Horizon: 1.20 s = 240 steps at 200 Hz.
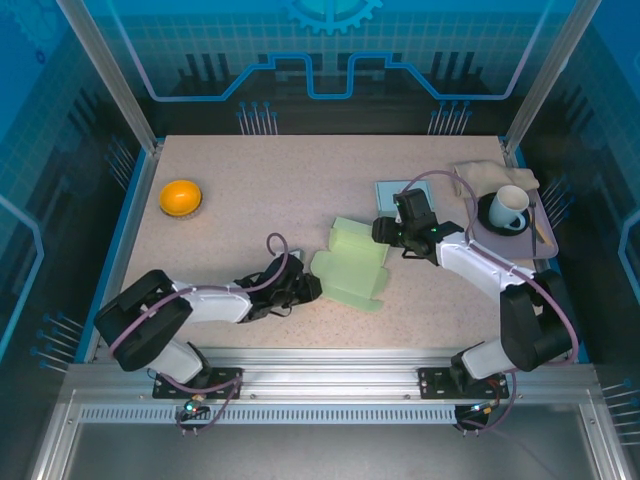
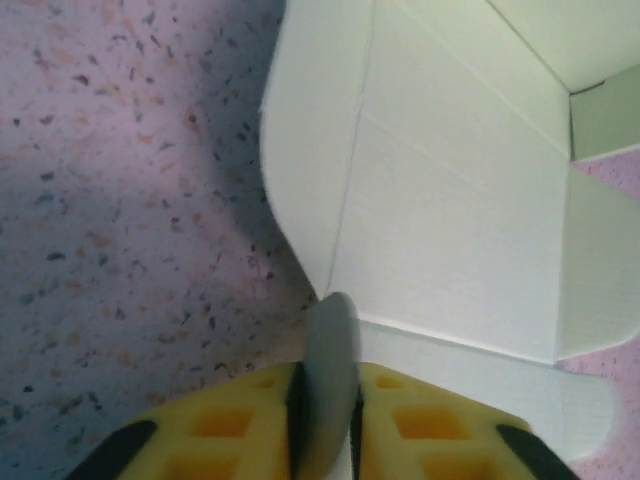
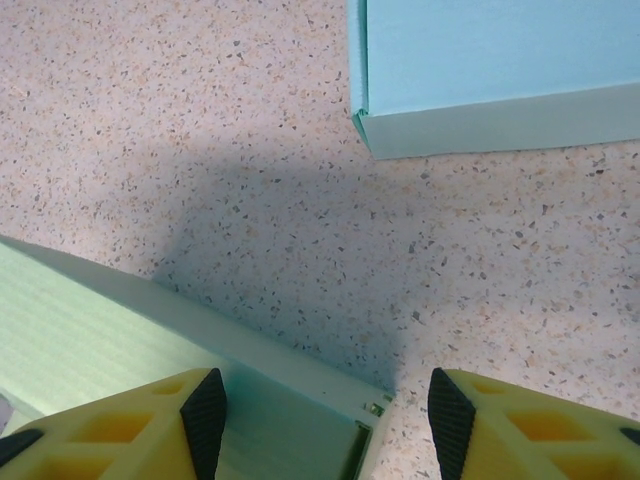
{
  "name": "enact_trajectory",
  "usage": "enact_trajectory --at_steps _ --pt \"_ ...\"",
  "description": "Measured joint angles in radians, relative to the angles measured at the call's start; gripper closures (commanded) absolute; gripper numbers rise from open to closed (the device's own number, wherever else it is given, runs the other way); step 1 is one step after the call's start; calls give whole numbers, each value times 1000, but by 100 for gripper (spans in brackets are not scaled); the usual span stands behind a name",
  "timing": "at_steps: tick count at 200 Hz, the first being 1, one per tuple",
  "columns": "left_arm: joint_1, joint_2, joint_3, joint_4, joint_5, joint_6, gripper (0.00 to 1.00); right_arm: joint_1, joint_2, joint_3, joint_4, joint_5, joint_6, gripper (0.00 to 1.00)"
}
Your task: Fold the paper box
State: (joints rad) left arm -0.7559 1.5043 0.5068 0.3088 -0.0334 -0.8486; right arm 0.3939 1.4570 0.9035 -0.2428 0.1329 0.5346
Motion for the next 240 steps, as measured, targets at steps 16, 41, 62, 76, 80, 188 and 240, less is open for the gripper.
enact_trajectory --at_steps 16,41,62,76,80,188,240 --pt "0 -11 26 -32 -19 23 100 0 -5 0 -10 3 0 41" --pt "0 -69 80 -139 -60 98 100 -1 -16 0 -20 9 0 40" --pt "-1 -155 127 -276 -122 188 100 -4 -39 0 -35 2 -2 38" --pt "-1 -216 168 -387 -172 270 100 -10 -63 0 -55 -14 -4 37" --pt "-1 -229 179 -415 -183 294 100 -13 -74 0 -60 -18 -6 36" --pt "-6 -361 708 -1277 -522 827 100 -64 -532 83 -211 -61 -216 31" --pt "-164 -293 940 -1453 -755 1125 100 -68 -708 73 -266 -35 -303 29"
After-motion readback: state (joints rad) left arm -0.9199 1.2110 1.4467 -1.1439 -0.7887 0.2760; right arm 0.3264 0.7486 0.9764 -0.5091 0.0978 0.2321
